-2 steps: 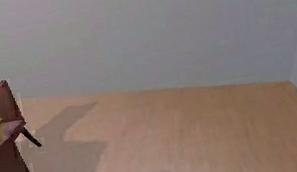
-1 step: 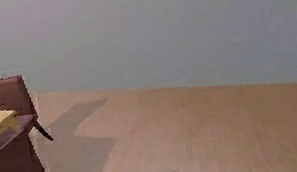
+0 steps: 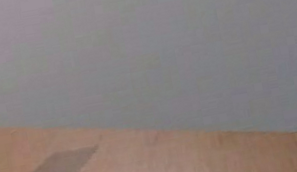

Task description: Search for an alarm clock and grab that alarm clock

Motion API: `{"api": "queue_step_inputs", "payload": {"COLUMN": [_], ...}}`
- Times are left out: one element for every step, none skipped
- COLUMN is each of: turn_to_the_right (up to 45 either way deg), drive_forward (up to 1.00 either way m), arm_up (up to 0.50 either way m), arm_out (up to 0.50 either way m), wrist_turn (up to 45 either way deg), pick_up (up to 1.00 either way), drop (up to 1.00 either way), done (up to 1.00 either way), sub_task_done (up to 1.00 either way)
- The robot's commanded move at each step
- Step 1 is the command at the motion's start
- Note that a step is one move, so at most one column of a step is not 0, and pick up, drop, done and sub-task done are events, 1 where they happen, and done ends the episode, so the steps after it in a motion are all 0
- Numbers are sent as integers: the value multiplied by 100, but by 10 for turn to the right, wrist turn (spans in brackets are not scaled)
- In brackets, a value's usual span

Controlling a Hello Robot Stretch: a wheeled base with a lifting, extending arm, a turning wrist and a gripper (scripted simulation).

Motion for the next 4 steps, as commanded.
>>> {"api": "queue_step_inputs", "payload": {"turn_to_the_right": [-150,0,-120,0], "drive_forward": [0,10,0,100], "arm_up": [0,0,0,0], "arm_out": [0,0,0,0], "wrist_turn": [0,0,0,0], "pick_up": [0,0,0,0], "drop": [0,0,0,0], "done": [0,0,0,0], "sub_task_done": [0,0,0,0]}}
